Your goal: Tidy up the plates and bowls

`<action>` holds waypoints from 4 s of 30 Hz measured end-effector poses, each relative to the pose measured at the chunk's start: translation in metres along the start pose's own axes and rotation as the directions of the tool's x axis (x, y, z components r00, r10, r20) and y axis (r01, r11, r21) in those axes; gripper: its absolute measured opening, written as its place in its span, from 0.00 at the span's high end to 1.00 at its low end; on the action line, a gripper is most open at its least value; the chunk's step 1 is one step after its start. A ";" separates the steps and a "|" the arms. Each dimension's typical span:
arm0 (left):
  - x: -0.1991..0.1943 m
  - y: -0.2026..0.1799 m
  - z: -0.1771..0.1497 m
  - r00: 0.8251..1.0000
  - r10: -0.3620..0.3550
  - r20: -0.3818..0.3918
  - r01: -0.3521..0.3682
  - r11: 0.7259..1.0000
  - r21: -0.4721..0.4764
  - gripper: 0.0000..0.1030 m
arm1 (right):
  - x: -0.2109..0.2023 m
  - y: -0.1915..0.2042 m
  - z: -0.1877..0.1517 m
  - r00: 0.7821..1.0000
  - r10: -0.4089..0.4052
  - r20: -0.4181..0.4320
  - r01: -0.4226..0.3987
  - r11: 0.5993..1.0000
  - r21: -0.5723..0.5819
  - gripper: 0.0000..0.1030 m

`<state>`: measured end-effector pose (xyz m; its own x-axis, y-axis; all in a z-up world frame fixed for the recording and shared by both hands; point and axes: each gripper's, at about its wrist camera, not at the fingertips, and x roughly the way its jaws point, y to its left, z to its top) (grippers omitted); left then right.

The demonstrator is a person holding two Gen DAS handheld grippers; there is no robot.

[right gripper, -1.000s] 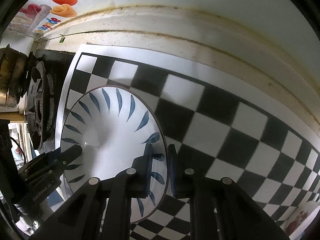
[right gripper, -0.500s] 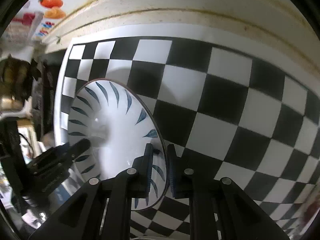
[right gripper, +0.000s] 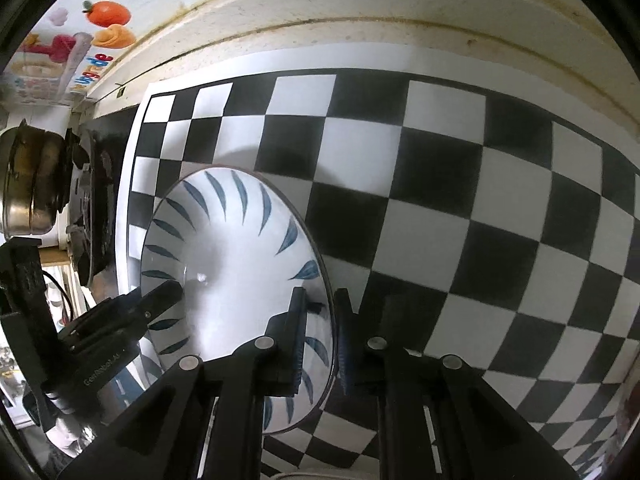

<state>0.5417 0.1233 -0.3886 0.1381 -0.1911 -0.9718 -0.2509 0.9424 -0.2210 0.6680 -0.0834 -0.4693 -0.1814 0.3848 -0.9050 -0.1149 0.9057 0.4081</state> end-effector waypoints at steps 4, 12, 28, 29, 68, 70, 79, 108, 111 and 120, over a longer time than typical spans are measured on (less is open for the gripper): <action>-0.007 -0.003 -0.008 1.000 -0.005 0.001 0.005 1.000 0.009 0.73 | -0.009 0.004 -0.012 1.000 -0.005 0.020 0.005 1.000 -0.006 0.87; -0.035 -0.016 -0.029 1.000 -0.020 0.024 0.020 0.999 0.036 0.73 | -0.041 0.014 -0.047 0.997 -0.002 0.076 0.004 1.000 -0.018 0.87; -0.092 -0.062 -0.100 0.996 -0.061 0.060 0.053 0.989 0.135 0.73 | -0.115 -0.003 -0.163 0.983 0.031 0.183 -0.030 1.000 -0.007 0.88; -0.093 -0.067 -0.105 0.996 -0.061 0.061 0.052 0.988 0.142 0.73 | -0.117 -0.008 -0.171 0.982 0.033 0.188 -0.033 0.999 -0.003 0.88; -0.006 -0.129 -0.186 0.992 0.033 -0.124 0.003 0.960 0.279 0.73 | -0.062 -0.131 -0.284 0.992 0.023 0.122 -0.045 0.983 0.178 0.87; -0.005 -0.130 -0.187 0.992 0.040 -0.121 -0.004 0.958 0.287 0.73 | -0.060 -0.131 -0.284 0.992 0.023 0.122 -0.045 0.983 0.181 0.88; -0.001 -0.133 -0.188 0.991 0.044 -0.125 -0.007 0.959 0.282 0.73 | -0.060 -0.130 -0.284 0.991 0.008 0.134 -0.034 0.982 0.186 0.86; -0.011 -0.132 -0.198 0.987 0.105 -0.125 -0.073 0.970 0.233 0.72 | -0.072 -0.114 -0.288 0.991 -0.083 0.104 0.059 0.976 0.210 0.72; -0.021 -0.136 -0.202 0.988 0.125 -0.093 -0.100 0.966 0.241 0.72 | -0.080 -0.106 -0.290 0.982 -0.138 0.130 0.111 0.975 0.192 0.72; -0.073 -0.153 -0.211 0.994 0.103 -0.021 -0.095 0.964 0.250 0.72 | -0.123 -0.071 -0.312 0.948 -0.221 0.230 0.187 0.969 0.160 0.72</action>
<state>0.3678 -0.0644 -0.3011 0.0915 -0.0985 -0.9909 -0.0154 0.9948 -0.1003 0.3940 -0.2507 -0.3494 0.0784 0.2059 -0.9754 0.0113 0.9782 0.2074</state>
